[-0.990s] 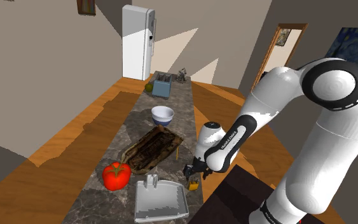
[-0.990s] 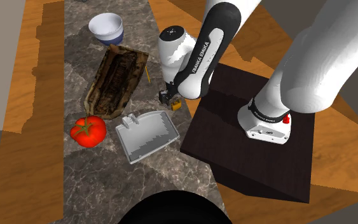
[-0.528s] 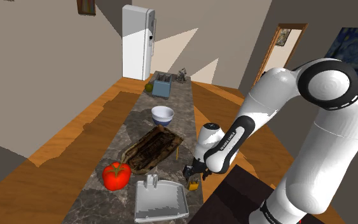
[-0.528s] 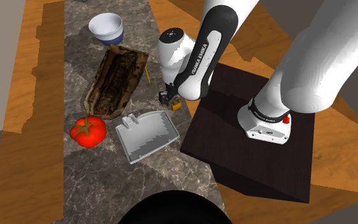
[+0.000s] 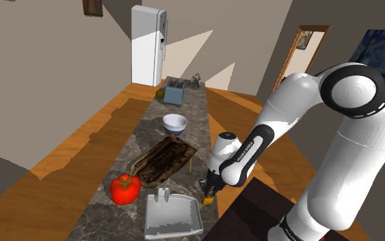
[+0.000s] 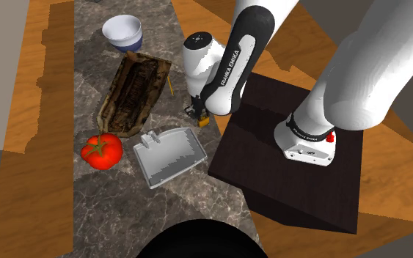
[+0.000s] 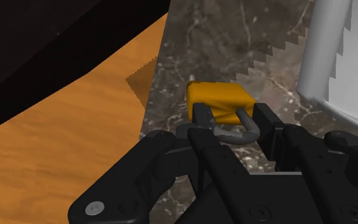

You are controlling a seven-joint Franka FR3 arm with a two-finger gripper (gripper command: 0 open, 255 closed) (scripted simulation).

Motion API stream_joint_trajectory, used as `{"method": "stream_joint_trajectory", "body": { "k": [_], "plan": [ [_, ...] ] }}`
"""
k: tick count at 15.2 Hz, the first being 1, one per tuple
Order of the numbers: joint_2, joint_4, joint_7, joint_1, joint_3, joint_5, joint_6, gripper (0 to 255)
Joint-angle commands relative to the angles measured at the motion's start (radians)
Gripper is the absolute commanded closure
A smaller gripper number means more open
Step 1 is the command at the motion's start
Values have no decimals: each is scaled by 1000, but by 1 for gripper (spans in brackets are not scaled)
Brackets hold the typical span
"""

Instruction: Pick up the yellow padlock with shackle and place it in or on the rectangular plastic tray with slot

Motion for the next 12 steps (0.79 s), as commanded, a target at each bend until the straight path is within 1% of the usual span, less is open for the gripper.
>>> {"method": "stream_joint_trajectory", "body": {
  "k": [1, 3, 7, 12],
  "plan": [
    [1, 0, 0, 1, 1, 0, 0, 255],
    [1, 0, 0, 1, 1, 0, 1, 255],
    [-83, -11, -22, -7, 18, 35, -71, 255],
    [-184, -18, -42, -4, 23, 67, -165, 255]
  ]
}}
